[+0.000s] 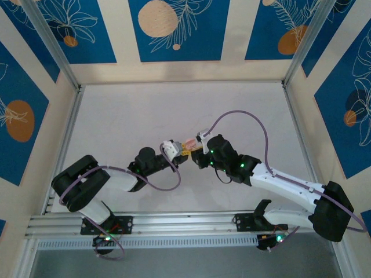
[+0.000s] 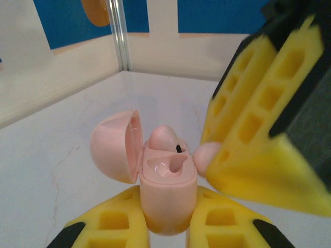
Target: Insert wireless bluetooth earbuds into charging case
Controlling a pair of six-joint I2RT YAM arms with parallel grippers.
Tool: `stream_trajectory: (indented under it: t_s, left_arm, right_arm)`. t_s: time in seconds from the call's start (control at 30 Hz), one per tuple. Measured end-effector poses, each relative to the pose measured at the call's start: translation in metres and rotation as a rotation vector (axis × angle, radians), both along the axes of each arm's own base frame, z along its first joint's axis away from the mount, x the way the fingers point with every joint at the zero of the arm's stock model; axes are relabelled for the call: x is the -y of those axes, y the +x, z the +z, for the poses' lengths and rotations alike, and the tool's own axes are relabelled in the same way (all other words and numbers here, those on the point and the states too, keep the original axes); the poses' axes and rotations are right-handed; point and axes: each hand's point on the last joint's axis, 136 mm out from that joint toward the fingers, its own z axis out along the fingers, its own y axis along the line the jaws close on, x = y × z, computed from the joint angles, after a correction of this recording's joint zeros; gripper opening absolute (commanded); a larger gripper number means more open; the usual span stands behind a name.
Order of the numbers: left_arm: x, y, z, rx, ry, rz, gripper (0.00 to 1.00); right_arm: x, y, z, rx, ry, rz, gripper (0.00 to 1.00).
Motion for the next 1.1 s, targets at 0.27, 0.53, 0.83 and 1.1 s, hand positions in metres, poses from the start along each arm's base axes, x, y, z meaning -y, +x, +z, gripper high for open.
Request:
stream_trajectory:
  t_s: [0.27,0.53,0.83,1.1]
  left_arm:
    - [0.002,-0.003,0.005,0.012,-0.015,-0.022,0.15]
    - [0.006,-0.011,0.012,-0.007,-0.060,-0.071,0.15]
    - [0.009,-0.014,0.015,-0.050,-0.095,-0.096,0.15]
    - [0.009,-0.014,0.016,-0.068,-0.112,-0.095,0.15]
  right_arm:
    - [0.012,0.008,0.028,0.065,0.091,-0.018,0.20]
    - [0.018,0.022,0.064,0.147,0.211,0.013,0.20]
    - [0.004,0.021,0.070,0.151,0.271,0.120,0.20]
    - [-0.003,0.017,0.070,0.144,0.285,0.173,0.20]
